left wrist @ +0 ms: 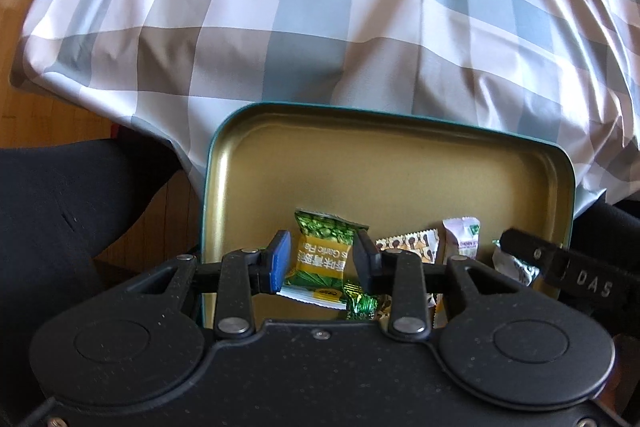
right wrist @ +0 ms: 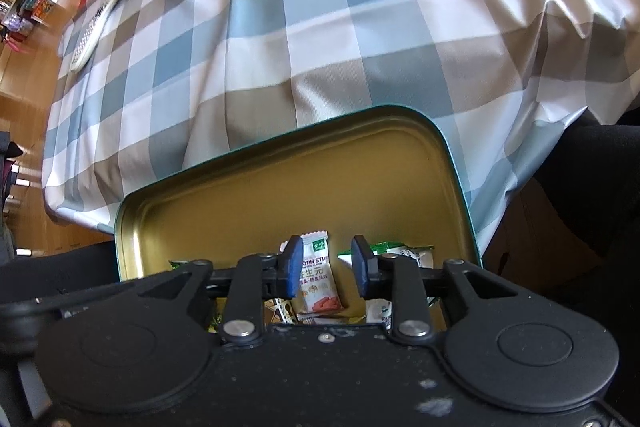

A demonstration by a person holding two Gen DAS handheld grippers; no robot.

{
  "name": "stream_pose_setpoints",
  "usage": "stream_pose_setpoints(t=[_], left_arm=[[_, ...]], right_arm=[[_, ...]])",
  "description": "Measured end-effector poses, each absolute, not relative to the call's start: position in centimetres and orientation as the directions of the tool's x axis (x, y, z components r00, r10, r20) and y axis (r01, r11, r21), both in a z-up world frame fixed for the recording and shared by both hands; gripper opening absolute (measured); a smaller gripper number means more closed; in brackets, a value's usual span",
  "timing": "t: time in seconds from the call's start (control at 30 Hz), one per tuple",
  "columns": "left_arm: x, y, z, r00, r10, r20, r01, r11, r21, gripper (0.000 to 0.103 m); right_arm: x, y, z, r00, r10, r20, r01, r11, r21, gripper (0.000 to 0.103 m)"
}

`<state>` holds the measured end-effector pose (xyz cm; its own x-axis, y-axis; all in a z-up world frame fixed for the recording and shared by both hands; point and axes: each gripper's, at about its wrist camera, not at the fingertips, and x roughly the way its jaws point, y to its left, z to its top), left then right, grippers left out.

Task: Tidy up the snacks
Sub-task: 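Open the right tool over the tray while the left tool releases the patterned candy, then move both open tools back toward the snack pile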

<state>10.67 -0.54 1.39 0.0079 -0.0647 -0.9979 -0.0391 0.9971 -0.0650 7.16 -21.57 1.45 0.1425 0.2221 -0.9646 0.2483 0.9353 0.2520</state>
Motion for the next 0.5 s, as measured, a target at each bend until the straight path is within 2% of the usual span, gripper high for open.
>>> stream_pose_setpoints(t=[0.3, 0.5], left_arm=[[14.3, -0.7, 1.9, -0.060, -0.031, -0.998, 0.002, 1.000, -0.031, 0.044], [17.5, -1.0, 2.7, -0.043, -0.007, -0.999, 0.009, 1.000, -0.007, 0.045]], right_arm=[[10.0, -22.6, 0.4, -0.056, 0.275, -0.960, 0.267, 0.931, 0.251, 0.034], [12.5, -22.5, 1.5, -0.070, 0.217, -0.974, 0.203, 0.959, 0.199, 0.038]])
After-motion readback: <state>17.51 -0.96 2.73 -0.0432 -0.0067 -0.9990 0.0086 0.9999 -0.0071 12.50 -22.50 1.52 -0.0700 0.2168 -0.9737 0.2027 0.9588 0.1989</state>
